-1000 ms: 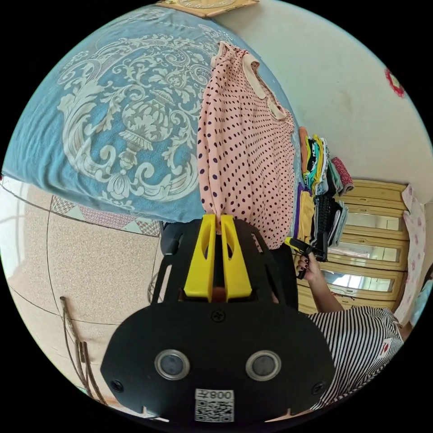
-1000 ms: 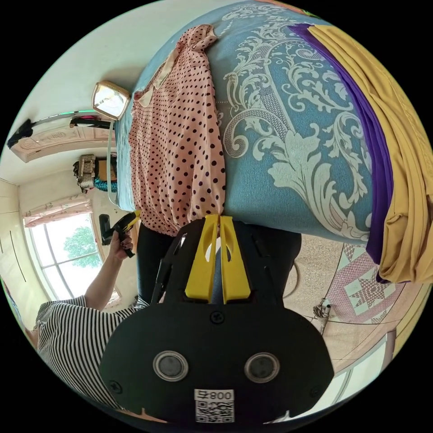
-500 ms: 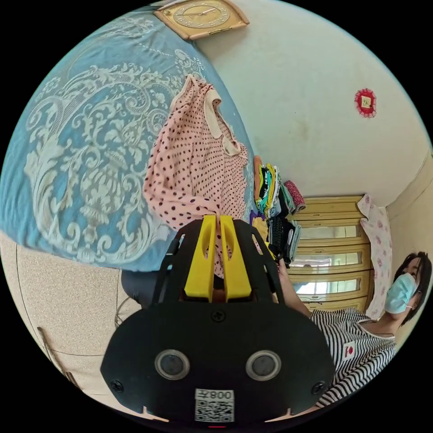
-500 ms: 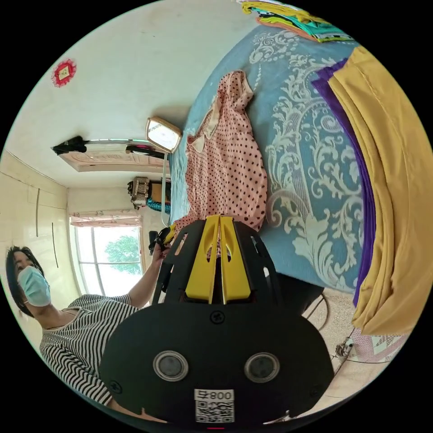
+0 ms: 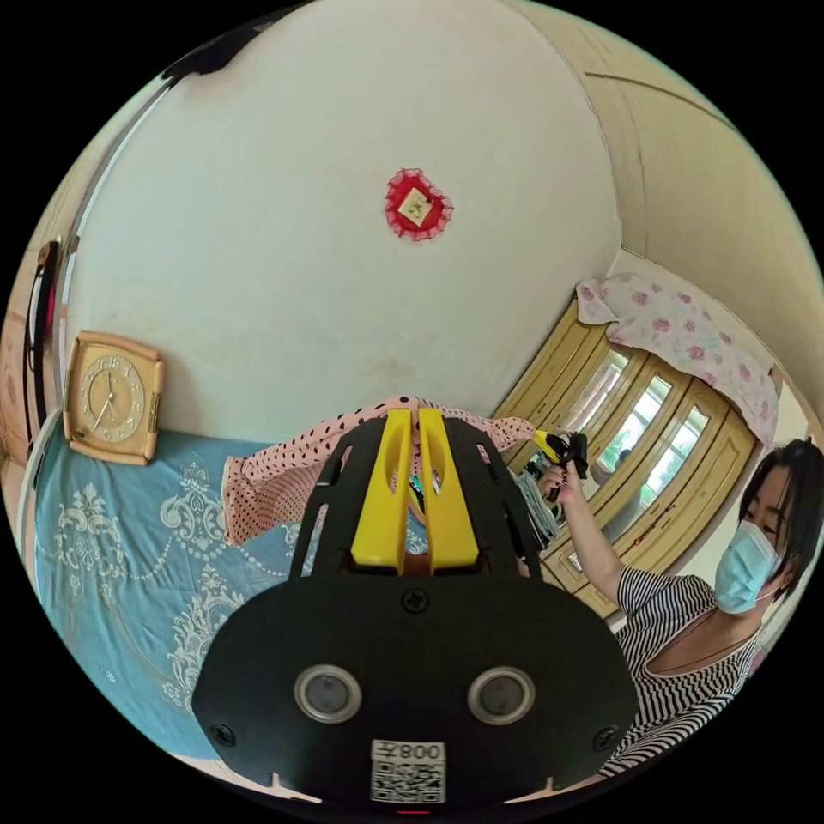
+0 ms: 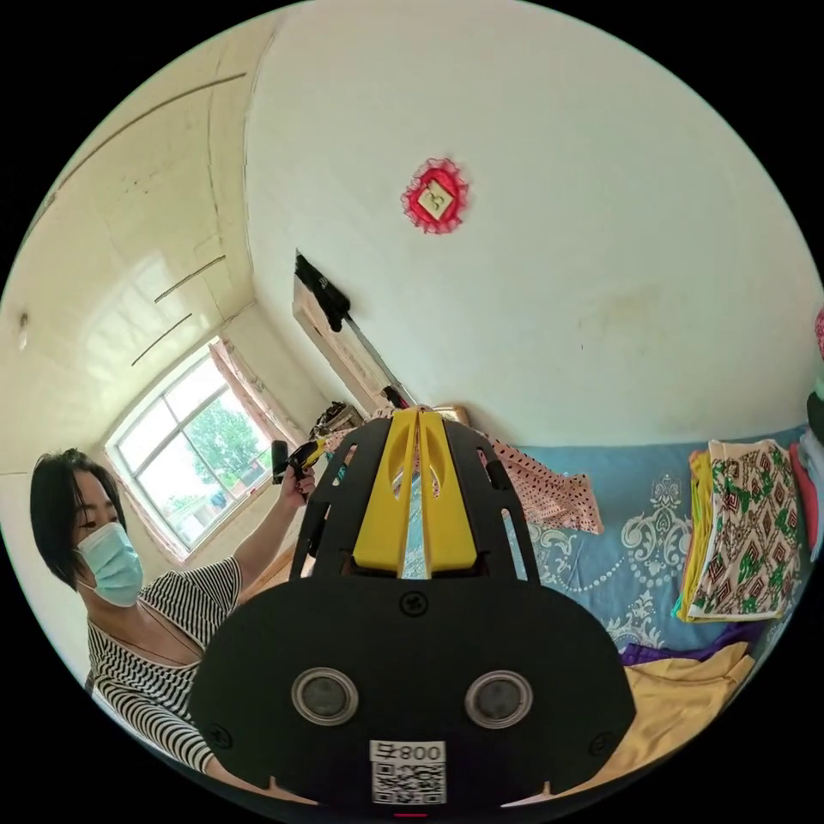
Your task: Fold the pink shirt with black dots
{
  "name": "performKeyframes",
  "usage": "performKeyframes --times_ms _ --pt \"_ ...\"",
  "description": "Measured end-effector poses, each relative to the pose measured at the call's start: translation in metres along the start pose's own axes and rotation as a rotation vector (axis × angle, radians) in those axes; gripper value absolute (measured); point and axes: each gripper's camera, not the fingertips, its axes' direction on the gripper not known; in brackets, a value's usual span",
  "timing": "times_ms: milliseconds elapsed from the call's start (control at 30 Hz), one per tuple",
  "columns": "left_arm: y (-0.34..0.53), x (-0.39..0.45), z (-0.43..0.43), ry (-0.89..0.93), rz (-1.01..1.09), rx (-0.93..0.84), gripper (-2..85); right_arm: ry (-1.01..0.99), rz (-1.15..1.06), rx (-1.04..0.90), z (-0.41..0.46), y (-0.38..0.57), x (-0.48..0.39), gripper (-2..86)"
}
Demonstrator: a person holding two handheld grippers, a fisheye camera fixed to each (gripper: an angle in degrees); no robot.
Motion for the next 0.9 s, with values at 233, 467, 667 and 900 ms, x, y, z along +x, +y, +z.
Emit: performKeyframes --times_ms 233,467,667,900 --pt "0.093 0.016 -0.025 0.057 -0.03 -0.074 1.5 -0.025 0.007 -0.053 -0.039 0.09 -0.037 0.0" --pt "0.289 -0.051 0.025 -0.059 -0.303 -0.422 1.5 0.137 0.347 -0.322 -0.025 0.252 0.031 0.0" --pt "0.407 -0.129 0.075 -0.086 -0.631 -0.572 1.4 0.181 0.751 -0.49 0.01 0.363 0.133 0.0" --pt "0.427 -0.167 0.096 -0.087 -0.659 -0.581 1.8 0.225 0.678 -0.593 0.028 0.348 0.147 0.0"
